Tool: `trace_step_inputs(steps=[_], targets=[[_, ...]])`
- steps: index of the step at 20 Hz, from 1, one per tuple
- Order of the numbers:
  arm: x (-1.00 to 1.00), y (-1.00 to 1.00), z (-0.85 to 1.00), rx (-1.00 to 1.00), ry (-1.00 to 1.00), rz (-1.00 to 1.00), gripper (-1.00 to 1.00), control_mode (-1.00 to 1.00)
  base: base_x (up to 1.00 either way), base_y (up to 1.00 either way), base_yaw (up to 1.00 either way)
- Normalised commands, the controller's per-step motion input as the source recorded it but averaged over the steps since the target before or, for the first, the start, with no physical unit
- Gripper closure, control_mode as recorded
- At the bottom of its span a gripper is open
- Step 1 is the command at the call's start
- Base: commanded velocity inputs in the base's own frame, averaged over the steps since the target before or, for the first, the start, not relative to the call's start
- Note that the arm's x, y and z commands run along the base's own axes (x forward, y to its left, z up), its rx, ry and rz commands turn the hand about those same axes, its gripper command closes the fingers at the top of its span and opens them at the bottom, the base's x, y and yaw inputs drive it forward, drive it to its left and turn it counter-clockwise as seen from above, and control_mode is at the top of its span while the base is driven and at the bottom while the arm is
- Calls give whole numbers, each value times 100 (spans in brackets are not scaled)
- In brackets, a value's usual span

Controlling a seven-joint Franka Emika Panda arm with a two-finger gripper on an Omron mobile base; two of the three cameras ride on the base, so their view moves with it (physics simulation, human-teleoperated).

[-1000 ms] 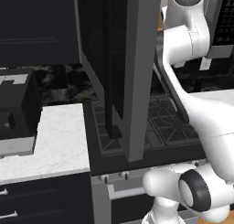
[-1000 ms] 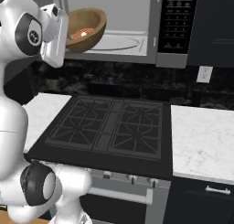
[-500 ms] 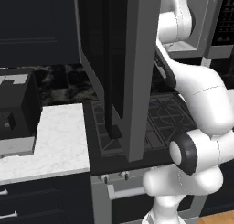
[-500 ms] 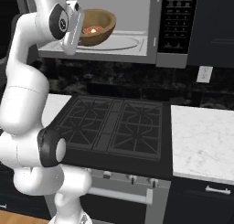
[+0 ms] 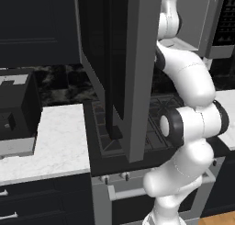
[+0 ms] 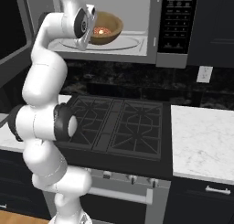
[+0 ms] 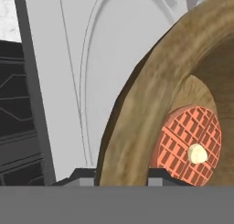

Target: Open the microwave, place the bowl with waffle inside the microwave, then close the microwave door and turn it on.

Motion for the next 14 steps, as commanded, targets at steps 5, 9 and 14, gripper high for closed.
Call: trace_step_inputs(steps=[5,9,14], targets=[[71,0,-22,4,-4,0,100,-100,0,0,0],[44,0,-37,1,-6,0,-100,-100,0,0,0],[14,-8,-43,6,-12,0,-100,-100,0,0,0]])
